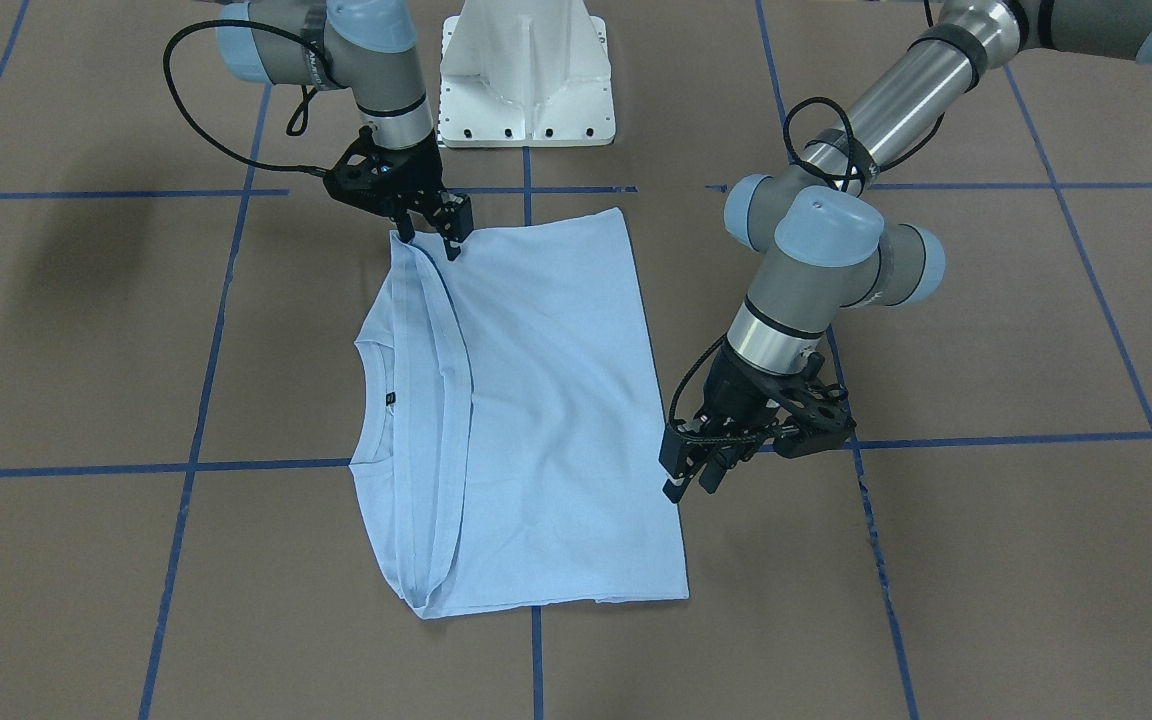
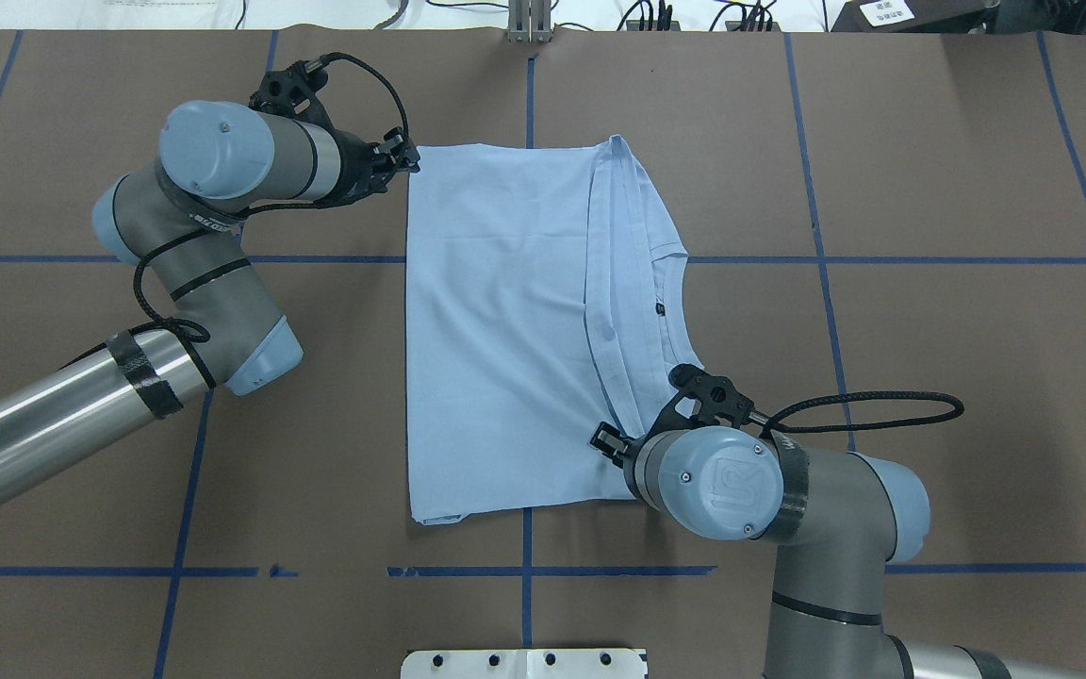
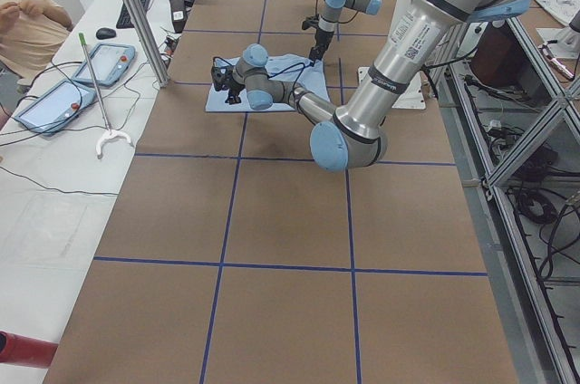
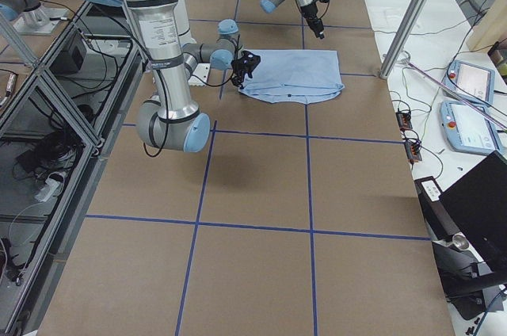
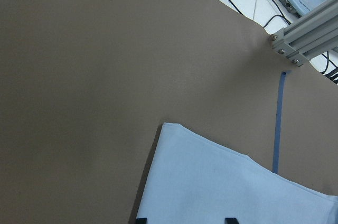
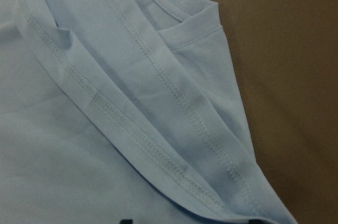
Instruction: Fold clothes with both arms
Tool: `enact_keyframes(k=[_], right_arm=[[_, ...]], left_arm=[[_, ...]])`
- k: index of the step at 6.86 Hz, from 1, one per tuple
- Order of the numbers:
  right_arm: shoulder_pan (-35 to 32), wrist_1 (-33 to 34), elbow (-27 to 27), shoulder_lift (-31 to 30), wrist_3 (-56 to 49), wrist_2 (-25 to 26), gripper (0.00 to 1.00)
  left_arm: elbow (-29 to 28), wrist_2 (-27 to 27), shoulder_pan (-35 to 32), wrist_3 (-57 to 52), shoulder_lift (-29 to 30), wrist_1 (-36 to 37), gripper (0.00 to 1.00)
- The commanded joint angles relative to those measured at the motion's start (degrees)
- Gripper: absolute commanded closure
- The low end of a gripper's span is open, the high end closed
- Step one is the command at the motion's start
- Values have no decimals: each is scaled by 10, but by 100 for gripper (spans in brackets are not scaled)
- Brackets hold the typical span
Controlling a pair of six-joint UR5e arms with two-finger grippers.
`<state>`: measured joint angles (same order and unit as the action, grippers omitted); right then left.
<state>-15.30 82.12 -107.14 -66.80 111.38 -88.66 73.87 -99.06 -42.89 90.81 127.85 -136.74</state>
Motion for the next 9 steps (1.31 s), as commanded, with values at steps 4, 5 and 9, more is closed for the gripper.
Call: enact_keyframes(k=[4,5,9], right_arm=[[-3,1,5,-9,5,-3,21],[-3,3,1,-10,5,-4,21],[-3,2,2,-19,8,-2,42]], left_arm=[[7,3,0,2,2,1,42],[8,5,0,2,2,1,42],[9,7,0,6,3,1,42]])
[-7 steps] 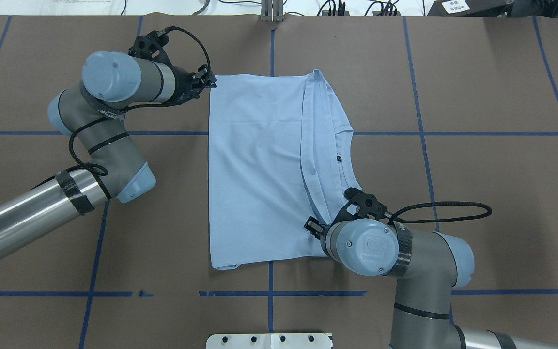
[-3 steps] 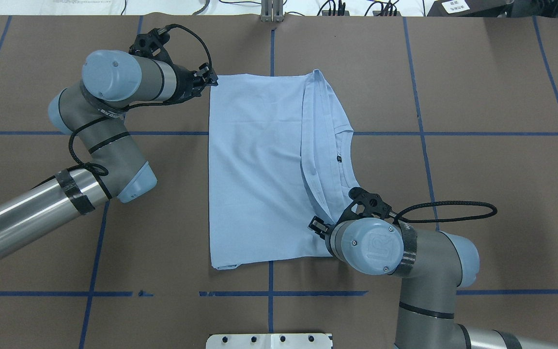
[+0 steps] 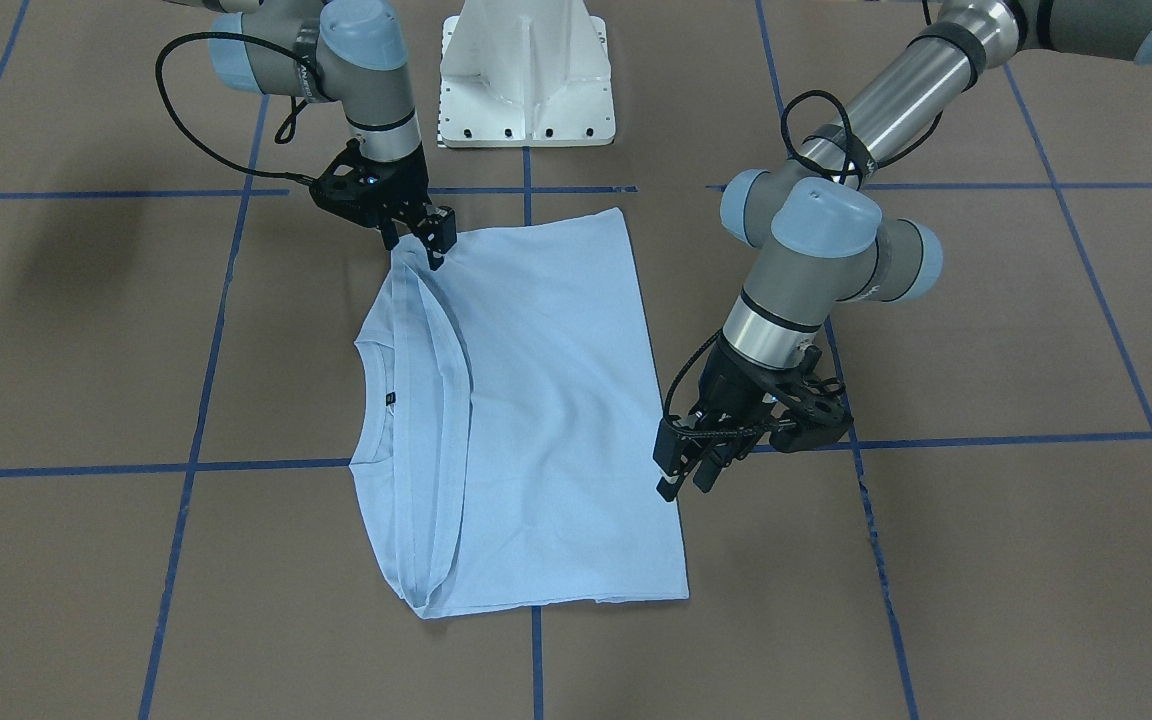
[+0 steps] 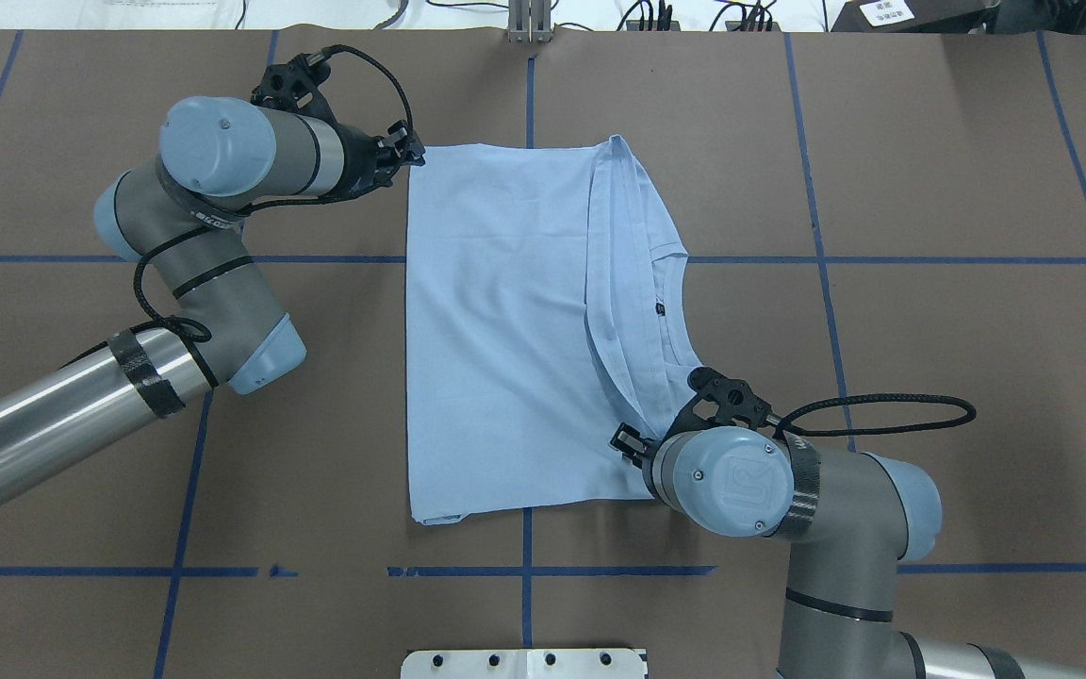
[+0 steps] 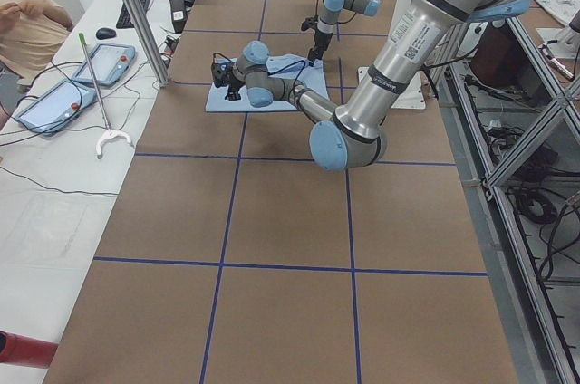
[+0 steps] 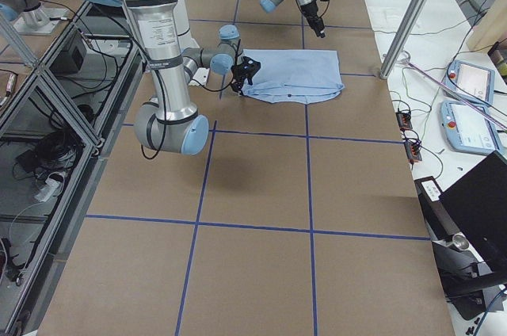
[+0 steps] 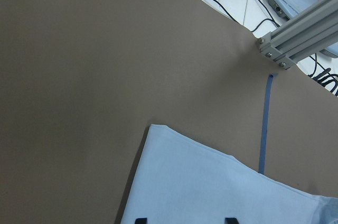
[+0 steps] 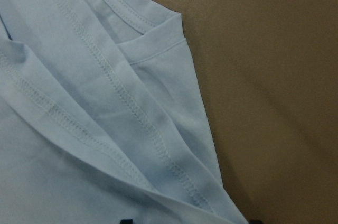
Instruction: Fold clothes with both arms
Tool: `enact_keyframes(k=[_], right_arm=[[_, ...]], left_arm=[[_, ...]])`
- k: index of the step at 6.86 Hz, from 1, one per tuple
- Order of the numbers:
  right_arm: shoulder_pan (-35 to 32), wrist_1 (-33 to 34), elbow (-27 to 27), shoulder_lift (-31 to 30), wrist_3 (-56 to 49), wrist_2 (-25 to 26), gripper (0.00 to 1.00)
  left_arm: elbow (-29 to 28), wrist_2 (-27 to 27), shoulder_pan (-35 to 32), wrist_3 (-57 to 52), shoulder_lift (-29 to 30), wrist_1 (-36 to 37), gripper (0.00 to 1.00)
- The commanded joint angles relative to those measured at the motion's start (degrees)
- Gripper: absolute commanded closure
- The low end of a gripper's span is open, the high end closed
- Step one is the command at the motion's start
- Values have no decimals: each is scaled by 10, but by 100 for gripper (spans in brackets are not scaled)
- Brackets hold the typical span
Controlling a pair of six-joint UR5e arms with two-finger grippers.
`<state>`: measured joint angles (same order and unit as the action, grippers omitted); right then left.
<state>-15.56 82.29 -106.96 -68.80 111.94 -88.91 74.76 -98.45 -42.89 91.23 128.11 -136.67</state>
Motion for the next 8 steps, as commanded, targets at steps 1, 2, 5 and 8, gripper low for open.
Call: enact_keyframes(k=[1,2,5,8], right_arm=[[-1,1,0,0,2,0,99],[-1,1,-1,1,1,-1,100],[-3,5,-14,2,1,-3,100],[-4,7,-51,-6,3,-4,100]], left_arm=[[2,1,0,2,0,1,42],[4,2,1,3,-1,1,42],[5,2,1,5,-1,1,42],[144,2,59,81,-72,18,42]])
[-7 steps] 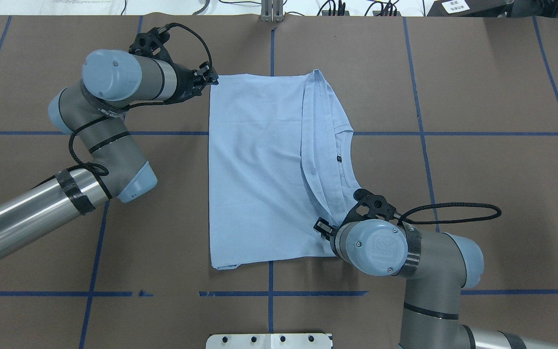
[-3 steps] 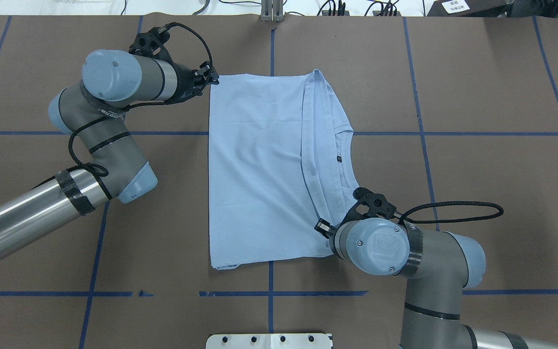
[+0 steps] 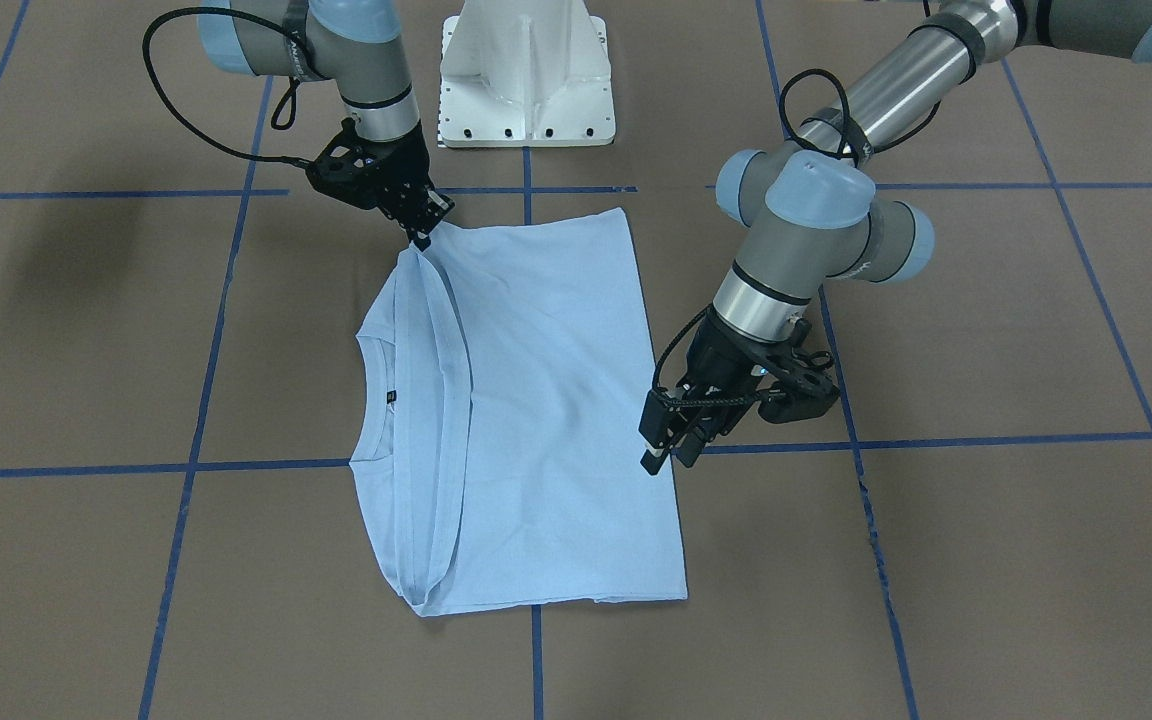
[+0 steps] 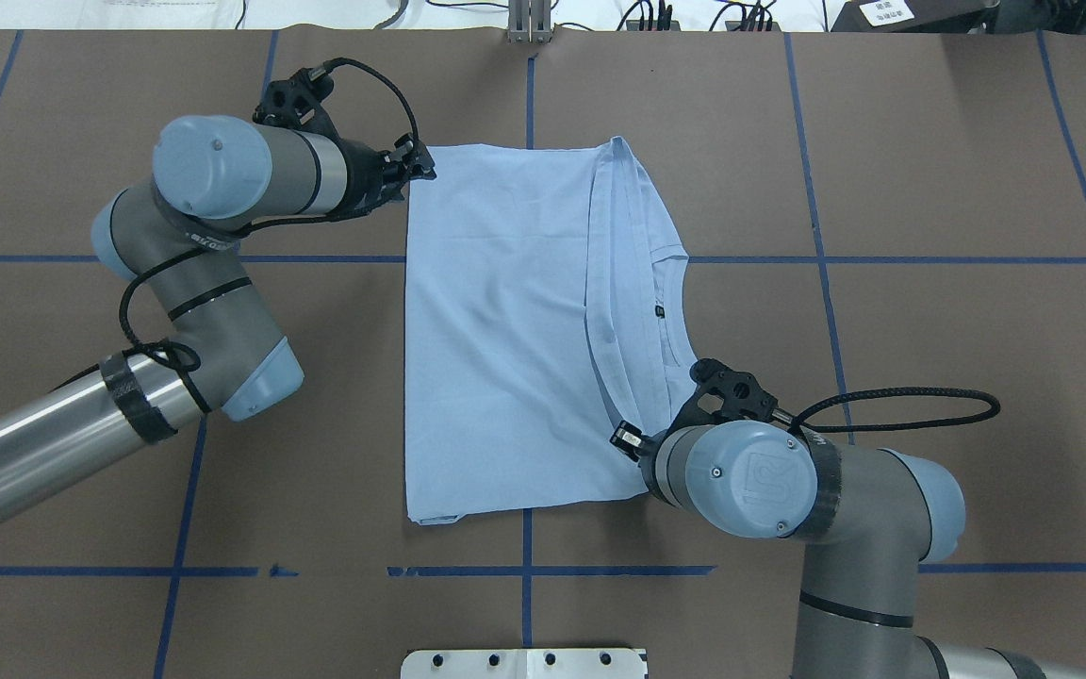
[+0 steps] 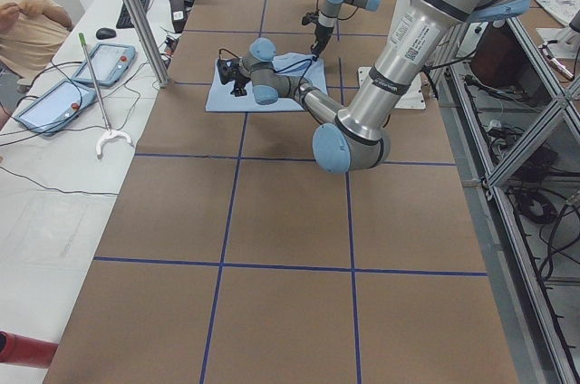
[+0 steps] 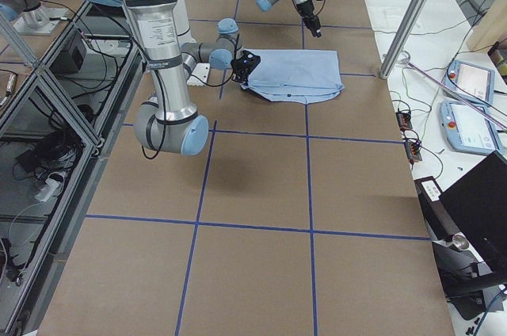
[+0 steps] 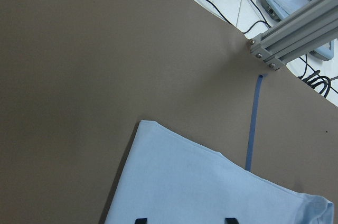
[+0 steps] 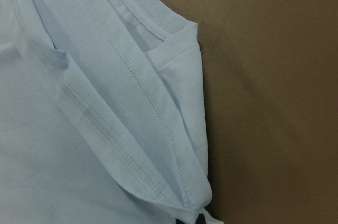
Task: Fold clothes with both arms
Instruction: 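Move the left gripper to the shirt corner nearest the robot and grasp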
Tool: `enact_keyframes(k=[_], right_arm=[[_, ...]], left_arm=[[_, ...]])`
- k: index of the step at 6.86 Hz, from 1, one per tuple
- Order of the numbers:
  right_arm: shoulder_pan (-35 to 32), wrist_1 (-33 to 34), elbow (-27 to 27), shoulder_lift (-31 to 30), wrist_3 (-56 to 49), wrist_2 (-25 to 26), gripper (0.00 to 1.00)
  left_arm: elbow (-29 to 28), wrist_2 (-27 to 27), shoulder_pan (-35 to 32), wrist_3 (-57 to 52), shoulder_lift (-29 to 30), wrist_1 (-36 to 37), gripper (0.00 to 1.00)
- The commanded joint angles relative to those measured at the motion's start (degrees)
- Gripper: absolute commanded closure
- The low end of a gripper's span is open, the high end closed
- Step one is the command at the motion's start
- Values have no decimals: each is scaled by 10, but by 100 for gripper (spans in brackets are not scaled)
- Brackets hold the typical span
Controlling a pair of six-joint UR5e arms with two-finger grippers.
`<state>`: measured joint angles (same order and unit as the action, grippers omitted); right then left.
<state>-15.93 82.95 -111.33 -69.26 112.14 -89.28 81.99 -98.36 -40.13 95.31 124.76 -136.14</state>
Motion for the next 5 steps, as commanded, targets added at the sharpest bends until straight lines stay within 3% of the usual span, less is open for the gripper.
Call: enact_keyframes(k=[1,2,3,5], right_arm=[[-1,0,-11,-3,1,0,100],[-1,0,-16,-2,1,0,100],[-1,0,-16,-3,1,0,100],[-3,-1,-16,-4,1,0,100]], left_arm=[[165,14,85,78,-81,85,42],[240,65,144,102,-119,141,41],[283,84,193,149,-169,148,37],[283,138,276,203,-198,153,36]])
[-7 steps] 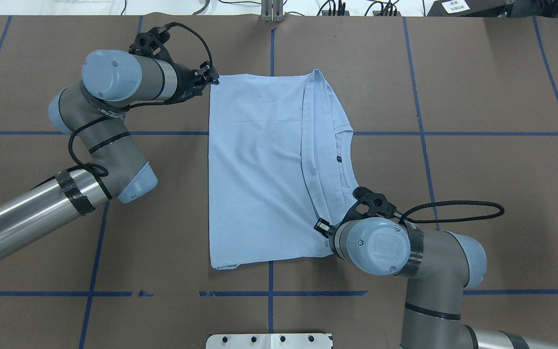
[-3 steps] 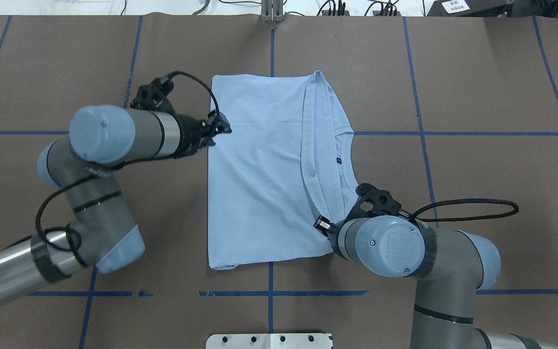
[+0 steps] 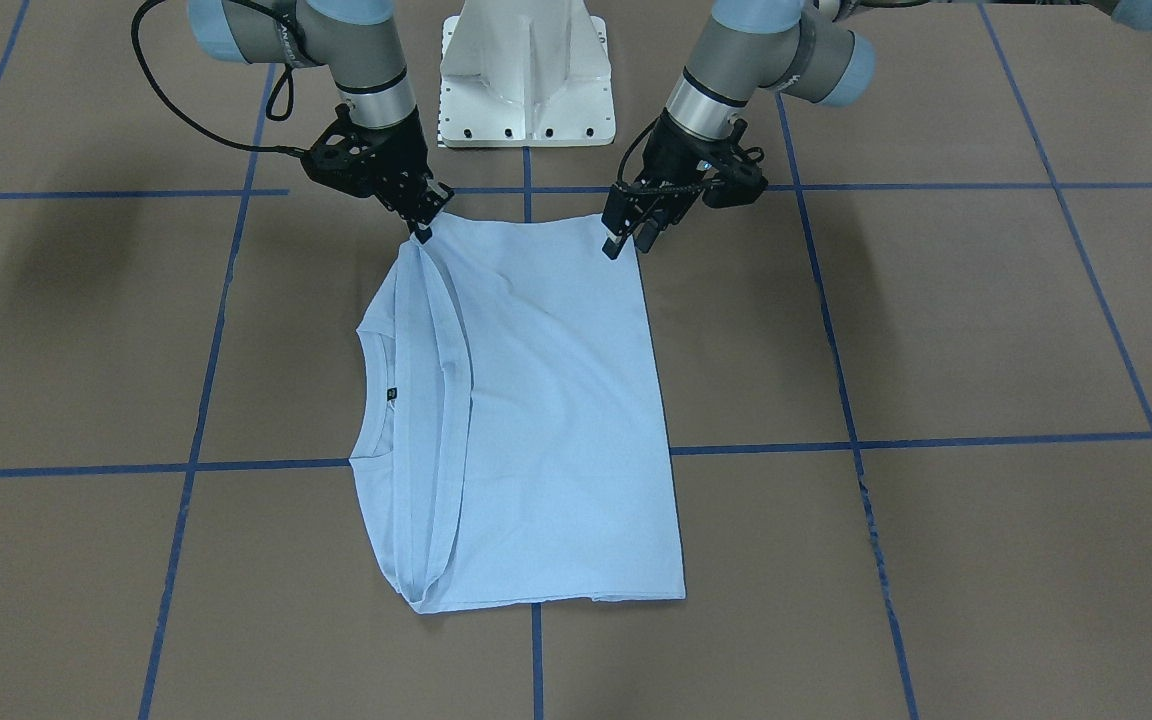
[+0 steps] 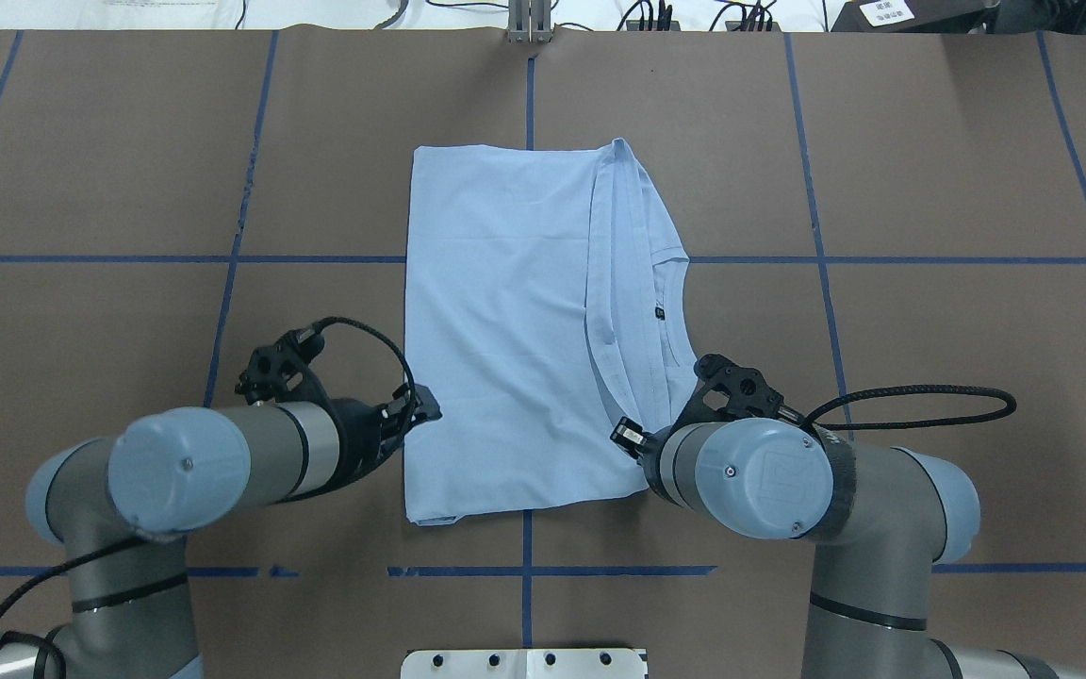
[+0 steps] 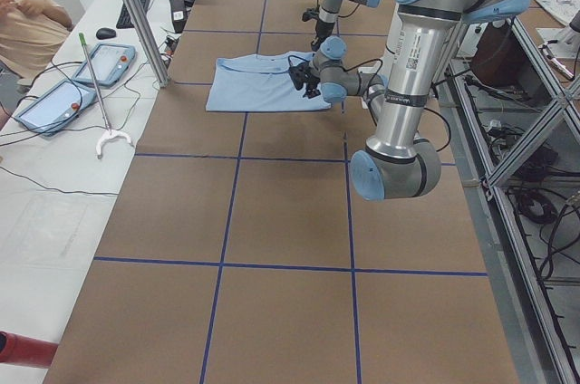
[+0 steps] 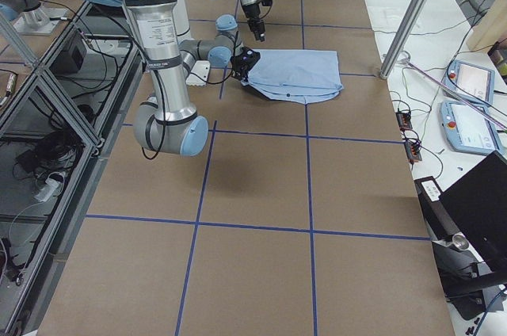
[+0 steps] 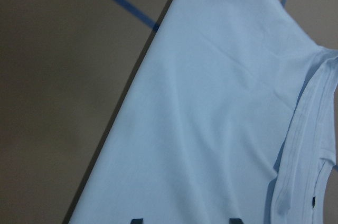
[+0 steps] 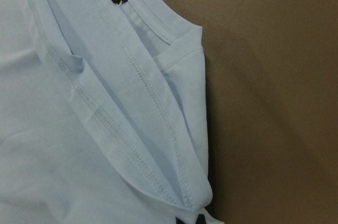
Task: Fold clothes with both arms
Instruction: 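Move the left gripper to the shirt corner nearest the robot and grasp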
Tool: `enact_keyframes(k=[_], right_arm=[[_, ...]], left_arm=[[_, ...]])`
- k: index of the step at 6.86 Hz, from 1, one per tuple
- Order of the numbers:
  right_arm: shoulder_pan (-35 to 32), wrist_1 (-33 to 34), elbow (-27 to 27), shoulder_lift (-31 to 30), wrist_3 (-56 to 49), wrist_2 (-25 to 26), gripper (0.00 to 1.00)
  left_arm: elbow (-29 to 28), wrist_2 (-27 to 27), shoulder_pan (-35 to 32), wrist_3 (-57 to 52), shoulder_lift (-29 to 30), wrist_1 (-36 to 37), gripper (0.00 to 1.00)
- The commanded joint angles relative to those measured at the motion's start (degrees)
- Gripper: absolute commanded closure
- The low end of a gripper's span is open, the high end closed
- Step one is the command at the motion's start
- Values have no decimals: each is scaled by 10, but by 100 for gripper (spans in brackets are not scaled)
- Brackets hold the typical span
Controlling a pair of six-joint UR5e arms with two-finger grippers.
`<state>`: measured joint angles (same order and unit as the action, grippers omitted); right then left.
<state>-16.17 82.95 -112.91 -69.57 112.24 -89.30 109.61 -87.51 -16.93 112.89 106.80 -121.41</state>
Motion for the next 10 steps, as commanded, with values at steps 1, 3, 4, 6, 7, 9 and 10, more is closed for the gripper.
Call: enact_keyframes(k=[1,3,4,6,7,9,10], right_arm=[[-1,-1,-1,0,0,0,100],[-1,-1,-2,-1,0,0,100],[-1,-1,-2,-1,0,0,100],[-2,-1,-3,0,0,0,100],[-2,-1,-3,0,0,0,100],[-2,-1,-5,-1,3,0,100],[-2,-1,-6,-2,6,1,100]], left_arm=[[2,30,51,27,-19,11,36],[-5,29,54,37,-19,13,43],[-11,29,54,39,-16,13,47],[-13,29,63,56,-15,13,65],[-13,29,70,60,-15,13,77],[-12,29,81,67,-14,13,100],[-11,29,83,73,-12,13,100]])
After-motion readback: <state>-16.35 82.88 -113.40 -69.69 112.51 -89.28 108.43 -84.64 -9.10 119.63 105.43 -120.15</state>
